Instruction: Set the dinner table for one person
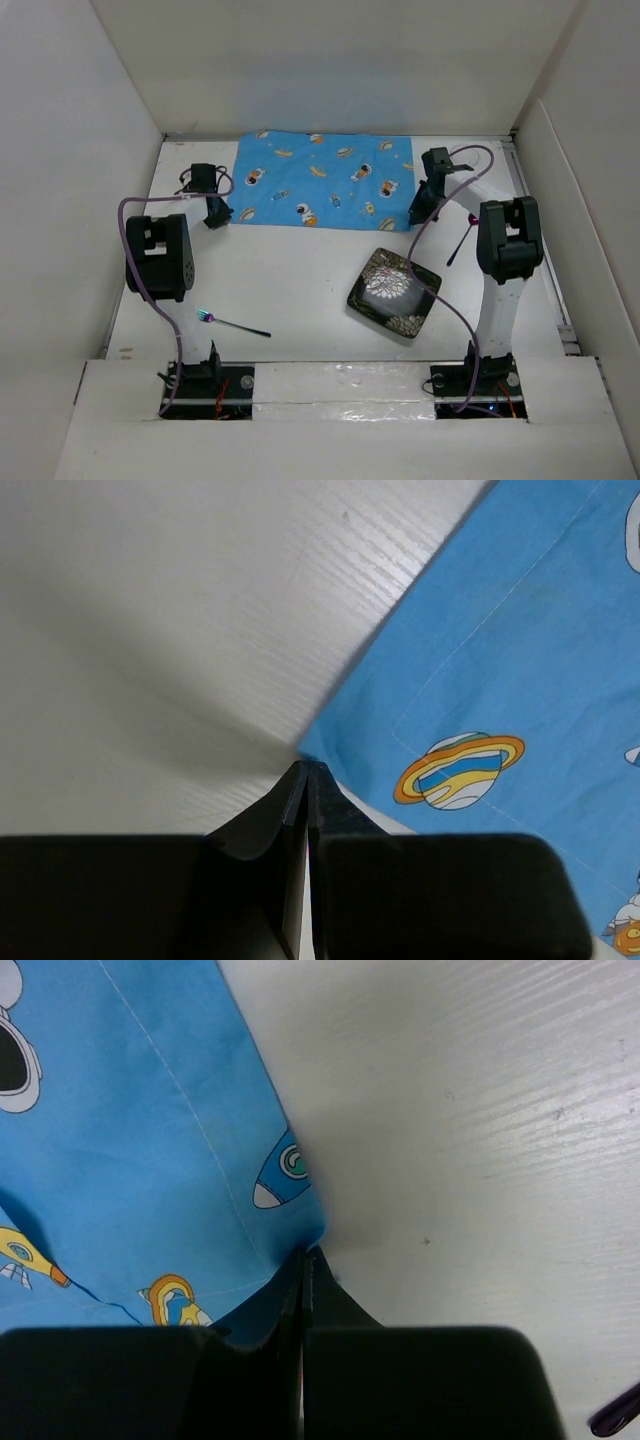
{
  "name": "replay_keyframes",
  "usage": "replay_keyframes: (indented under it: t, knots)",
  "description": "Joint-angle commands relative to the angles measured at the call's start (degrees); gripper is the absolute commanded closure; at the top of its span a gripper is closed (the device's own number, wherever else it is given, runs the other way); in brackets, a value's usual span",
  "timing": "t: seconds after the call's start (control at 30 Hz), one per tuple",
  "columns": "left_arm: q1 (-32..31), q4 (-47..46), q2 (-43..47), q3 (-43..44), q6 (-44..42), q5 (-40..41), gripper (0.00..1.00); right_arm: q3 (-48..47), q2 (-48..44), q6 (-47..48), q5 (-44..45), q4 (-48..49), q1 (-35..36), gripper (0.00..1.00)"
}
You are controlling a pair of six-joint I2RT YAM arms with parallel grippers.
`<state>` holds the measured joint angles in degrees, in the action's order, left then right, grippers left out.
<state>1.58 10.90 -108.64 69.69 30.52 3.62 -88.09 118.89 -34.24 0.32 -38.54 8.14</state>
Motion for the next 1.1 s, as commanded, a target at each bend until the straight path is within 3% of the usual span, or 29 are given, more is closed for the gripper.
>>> replay_keyframes:
  t: [0.0,0.3,0.4,0.43,0.53,0.63,0.8,0.9,1.0,1.07]
  knots:
    - [-0.3,1.7,4.8,-4.0,-1.0,1.2,1.00,2.9,-2.5,0.3,-2.0,-0.2,-1.0,1.00]
    - [-0.3,1.3,19.5,-17.6,0.2,1.3,1.00,15.6,-13.3,0.7,-1.4,5.5,-3.0,1.00]
    - [1.3,-1.0,21.3,-18.0,-1.5,-1.4,1.00,16.7,-14.4,1.9,-1.6,6.8,-4.4,1.00]
    - [1.9,-0.4,19.2,-16.6,-1.6,-2.7,0.92,16.4,-14.2,2.2,-1.7,6.9,-4.4,1.00]
    - [1.9,0.5,15.3,-11.8,-0.9,-2.1,0.57,15.1,-13.2,2.8,-1.7,6.9,-4.9,1.00]
    - [-0.7,0.1,10.2,-7.1,-0.7,-0.6,0.44,13.9,-12.4,2.9,-2.2,6.6,-4.9,1.00]
    - [-4.0,4.9,1.5,2.3,-2.9,1.9,0.45,13.5,-12.4,2.9,-3.1,6.9,-4.9,1.00]
    - [-4.5,5.5,-0.9,2.8,-3.8,2.9,0.49,13.6,-12.7,2.9,-3.2,7.1,-4.9,1.00]
    - [-5.1,6.4,-2.4,3.1,-4.7,3.9,0.56,13.7,-13.0,2.8,-3.2,7.6,-4.9,1.00]
    - [-5.1,6.6,-2.6,2.6,-4.5,4.4,0.66,13.6,-13.0,2.6,-3.4,7.6,-4.9,1.00]
